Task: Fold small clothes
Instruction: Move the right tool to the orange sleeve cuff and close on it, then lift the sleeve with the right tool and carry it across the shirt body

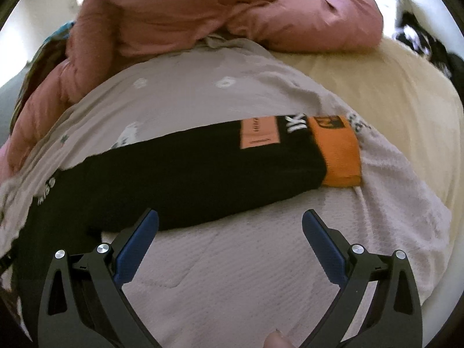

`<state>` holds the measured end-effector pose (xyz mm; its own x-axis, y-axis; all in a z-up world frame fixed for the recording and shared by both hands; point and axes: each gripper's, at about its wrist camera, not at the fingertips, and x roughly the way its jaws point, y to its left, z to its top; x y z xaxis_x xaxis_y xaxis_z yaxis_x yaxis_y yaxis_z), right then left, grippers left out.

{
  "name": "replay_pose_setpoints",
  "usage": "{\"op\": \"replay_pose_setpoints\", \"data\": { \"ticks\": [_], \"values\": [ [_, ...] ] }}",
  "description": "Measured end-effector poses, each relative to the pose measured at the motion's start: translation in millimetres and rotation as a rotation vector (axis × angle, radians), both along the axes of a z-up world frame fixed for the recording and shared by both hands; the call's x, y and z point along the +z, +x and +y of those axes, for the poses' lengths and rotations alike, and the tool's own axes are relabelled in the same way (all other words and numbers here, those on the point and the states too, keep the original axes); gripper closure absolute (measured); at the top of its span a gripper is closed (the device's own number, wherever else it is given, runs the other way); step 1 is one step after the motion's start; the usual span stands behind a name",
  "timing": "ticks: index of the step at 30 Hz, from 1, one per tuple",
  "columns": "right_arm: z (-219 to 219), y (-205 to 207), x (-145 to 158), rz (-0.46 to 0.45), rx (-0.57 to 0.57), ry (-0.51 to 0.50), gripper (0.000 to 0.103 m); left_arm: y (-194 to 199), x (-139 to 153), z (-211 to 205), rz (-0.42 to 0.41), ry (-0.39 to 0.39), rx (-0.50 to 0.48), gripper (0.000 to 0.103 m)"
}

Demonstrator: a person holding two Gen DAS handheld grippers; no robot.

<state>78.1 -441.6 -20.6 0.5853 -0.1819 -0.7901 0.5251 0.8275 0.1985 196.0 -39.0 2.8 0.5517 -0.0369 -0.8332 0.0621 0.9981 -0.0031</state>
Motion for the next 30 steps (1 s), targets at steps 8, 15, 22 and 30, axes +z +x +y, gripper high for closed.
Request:
{"op": "replay_pose_setpoints", "data": {
  "ticks": [8,15,22,30],
  "values": [
    [-35,11,-24,0.019,-0.094,0.131,0.005,29,-6,3,0.014,-0.010,0.018,0.008],
    [-63,26,-27,-0.047,-0.199,0.201,0.004,44,-27,19,0.053,-0.051,0.046,0.008],
    [-79,28,-26,-0.125,-0.297,0.204,0.039,47,-37,34,0.031,-0.036,0.073,0.008],
    [-80,19,-10,-0.250,-0.244,0.179,0.085,46,-38,44,0.013,-0.047,0.072,0.008]
  ]
}}
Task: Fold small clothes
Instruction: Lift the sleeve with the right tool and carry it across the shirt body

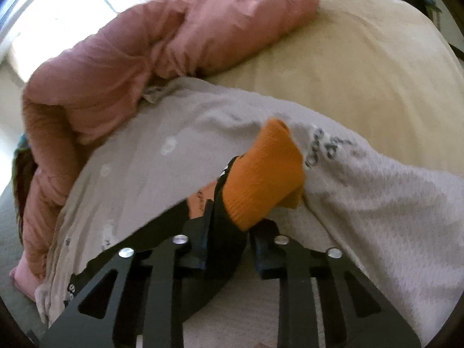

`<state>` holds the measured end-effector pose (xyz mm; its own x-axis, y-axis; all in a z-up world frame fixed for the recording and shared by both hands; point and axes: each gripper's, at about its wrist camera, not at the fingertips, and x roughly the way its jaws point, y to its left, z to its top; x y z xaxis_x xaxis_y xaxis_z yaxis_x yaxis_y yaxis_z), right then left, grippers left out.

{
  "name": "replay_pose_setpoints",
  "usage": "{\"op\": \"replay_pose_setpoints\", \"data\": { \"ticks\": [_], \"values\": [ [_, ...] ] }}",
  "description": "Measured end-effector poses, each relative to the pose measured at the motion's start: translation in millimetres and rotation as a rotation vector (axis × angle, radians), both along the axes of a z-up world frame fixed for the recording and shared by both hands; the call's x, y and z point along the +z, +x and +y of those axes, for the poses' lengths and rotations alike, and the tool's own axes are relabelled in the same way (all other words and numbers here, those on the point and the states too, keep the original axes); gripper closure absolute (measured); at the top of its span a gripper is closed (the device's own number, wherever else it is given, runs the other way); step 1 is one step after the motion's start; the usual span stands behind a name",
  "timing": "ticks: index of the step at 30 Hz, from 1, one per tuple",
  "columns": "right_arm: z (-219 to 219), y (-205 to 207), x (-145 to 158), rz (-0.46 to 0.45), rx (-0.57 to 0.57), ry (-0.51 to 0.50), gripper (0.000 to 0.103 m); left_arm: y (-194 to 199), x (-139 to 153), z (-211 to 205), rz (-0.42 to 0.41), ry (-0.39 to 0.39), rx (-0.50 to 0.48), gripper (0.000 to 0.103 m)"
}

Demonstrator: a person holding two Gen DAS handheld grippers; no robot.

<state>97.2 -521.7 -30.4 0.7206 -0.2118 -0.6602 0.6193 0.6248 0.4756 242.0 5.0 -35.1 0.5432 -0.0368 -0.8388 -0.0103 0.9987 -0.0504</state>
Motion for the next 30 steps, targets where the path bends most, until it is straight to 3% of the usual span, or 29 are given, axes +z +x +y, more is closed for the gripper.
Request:
{"op": "replay_pose_setpoints", "data": {
  "ticks": [9,20,30],
  "values": [
    [59,15,47,-0.103,0.225,-0.119,0.090,-8,14,12,-0.029,-0.023,0.024,0.009],
    [150,47,83,-0.177,0.476,-0.124,0.090,-22,30,36,-0.052,-0.072,0.063,0.009],
    [254,70,87,-0.189,0.695,-0.098,0.090,-31,39,66,-0.054,-0.132,0.110,0.009]
  ]
}}
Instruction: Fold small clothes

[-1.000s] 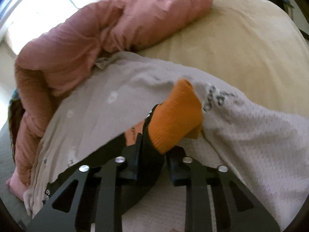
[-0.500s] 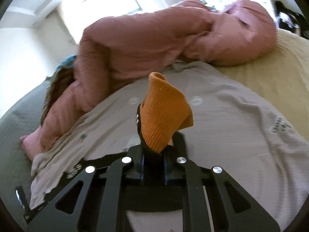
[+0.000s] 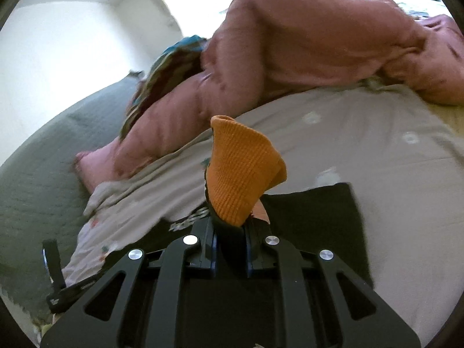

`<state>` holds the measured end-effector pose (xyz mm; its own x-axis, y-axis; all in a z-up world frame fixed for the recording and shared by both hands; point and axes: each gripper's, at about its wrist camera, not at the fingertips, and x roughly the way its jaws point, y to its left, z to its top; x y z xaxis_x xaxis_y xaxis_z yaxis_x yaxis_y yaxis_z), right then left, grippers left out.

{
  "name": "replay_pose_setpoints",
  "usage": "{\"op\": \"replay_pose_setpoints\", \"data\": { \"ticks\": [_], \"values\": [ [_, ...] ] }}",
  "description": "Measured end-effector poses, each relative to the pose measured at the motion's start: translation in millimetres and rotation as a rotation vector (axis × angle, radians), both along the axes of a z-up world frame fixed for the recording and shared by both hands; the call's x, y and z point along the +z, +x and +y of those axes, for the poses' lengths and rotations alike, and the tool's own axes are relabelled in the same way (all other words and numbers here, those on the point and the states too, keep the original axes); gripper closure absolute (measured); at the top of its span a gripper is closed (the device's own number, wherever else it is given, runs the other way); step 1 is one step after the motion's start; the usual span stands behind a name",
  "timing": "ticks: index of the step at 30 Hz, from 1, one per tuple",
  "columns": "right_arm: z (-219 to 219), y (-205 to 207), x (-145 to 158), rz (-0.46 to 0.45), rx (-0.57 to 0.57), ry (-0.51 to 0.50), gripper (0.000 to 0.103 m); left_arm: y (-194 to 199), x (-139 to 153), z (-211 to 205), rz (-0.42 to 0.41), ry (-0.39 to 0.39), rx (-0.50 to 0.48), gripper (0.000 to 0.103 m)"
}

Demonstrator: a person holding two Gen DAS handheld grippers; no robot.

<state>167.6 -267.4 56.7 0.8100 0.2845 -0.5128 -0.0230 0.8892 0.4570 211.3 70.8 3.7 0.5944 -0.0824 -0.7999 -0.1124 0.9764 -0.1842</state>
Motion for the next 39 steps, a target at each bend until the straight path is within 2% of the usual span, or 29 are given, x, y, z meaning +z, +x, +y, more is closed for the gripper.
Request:
{"op": "replay_pose_setpoints", "data": {
  "ticks": [10,13,16,21,22,26,29,33,39],
  "values": [
    [94,16,-7,-0.004,0.164,-0.028,0.091,-7,-5,43,0.039,-0.175,0.024,0.009],
    [119,19,-14,0.010,0.200,-0.041,0.091,-7,-5,50,0.044,-0.201,0.028,0.009],
    [136,19,-22,0.027,0.232,-0.063,0.090,-8,-6,56,0.050,-0.260,0.024,0.009],
    [157,18,-35,0.058,0.275,-0.092,0.087,-7,-9,63,0.061,-0.311,0.028,0.009],
    [159,17,-37,0.064,0.282,-0.096,0.085,-7,-9,64,0.065,-0.328,0.025,0.009],
    [167,13,-44,0.072,0.330,-0.102,0.067,-6,-12,64,0.077,-0.366,0.017,0.009],
    [173,8,-44,0.059,0.369,-0.122,0.062,-5,-15,63,0.093,-0.394,0.012,0.009],
    [171,4,-42,0.049,0.378,-0.135,0.061,-5,-21,63,0.118,-0.423,0.004,0.009],
    [143,3,-41,0.045,0.309,-0.154,0.053,-8,-30,57,0.154,-0.369,0.002,0.009]
  ]
}}
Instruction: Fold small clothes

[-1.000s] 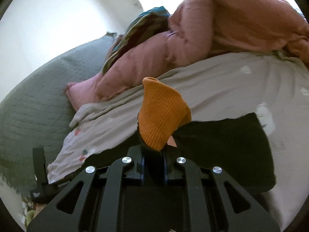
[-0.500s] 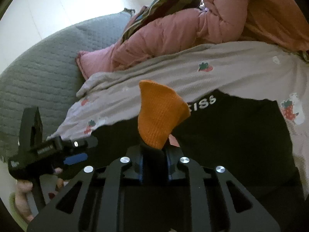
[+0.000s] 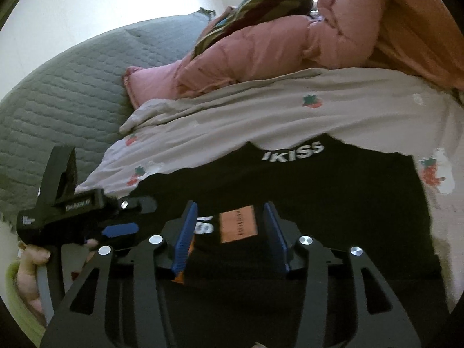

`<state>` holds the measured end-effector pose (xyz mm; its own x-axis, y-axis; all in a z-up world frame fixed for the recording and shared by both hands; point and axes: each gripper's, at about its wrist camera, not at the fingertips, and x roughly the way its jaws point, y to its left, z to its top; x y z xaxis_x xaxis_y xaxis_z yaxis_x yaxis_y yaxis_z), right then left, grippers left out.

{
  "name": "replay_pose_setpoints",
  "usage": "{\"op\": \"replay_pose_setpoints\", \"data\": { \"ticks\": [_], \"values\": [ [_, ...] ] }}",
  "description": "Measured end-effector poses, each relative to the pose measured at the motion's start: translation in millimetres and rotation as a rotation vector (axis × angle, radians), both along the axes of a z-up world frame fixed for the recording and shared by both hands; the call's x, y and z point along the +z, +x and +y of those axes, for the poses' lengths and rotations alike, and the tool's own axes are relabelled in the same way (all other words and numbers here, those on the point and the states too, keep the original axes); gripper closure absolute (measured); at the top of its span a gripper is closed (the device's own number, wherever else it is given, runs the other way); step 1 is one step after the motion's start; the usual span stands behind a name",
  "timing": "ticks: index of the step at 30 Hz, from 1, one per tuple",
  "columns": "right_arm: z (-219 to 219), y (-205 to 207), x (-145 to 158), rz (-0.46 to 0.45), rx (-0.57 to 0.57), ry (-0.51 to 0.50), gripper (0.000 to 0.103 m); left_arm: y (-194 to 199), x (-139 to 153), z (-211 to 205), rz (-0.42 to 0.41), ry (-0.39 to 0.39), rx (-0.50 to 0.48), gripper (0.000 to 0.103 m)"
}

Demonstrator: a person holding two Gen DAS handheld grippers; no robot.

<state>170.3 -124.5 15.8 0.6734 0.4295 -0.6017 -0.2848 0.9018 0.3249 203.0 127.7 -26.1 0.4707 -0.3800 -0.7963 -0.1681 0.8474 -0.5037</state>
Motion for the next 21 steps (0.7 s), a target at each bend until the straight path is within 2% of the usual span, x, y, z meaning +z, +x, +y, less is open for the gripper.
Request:
{"op": "replay_pose_setpoints", "data": {
  "ticks": [4,8,11,12,13,14,17,19,21],
  "values": [
    [-29,0,0,0.003,-0.078,0.010,0.050,-5,-8,-11,0.008,0.071,-0.014,0.009],
    [-51,-2,0,0.000,-0.128,0.020,0.050,-8,-9,-25,-0.018,0.163,-0.017,0.010],
    [-65,-4,0,-0.006,-0.160,0.021,0.050,-11,-9,-37,-0.040,0.233,-0.025,0.020],
    [-69,-4,0,-0.005,-0.170,0.023,0.050,-11,-10,-41,-0.046,0.253,-0.035,0.028],
    [-74,-4,-1,-0.002,-0.181,0.027,0.049,-12,-12,-45,-0.047,0.250,-0.055,0.045],
    [-77,-5,-1,-0.003,-0.189,0.029,0.049,-11,-16,-50,-0.030,0.236,-0.077,0.048],
    [-85,-6,-2,-0.003,-0.204,0.031,0.049,-13,-21,-60,-0.043,0.296,-0.081,0.051],
    [-88,-6,-3,-0.001,-0.209,0.037,0.049,-15,-19,-60,-0.057,0.293,-0.079,0.070],
    [-91,-6,-4,0.000,-0.213,0.040,0.049,-14,-15,-57,-0.089,0.255,-0.086,0.091]
  ]
}}
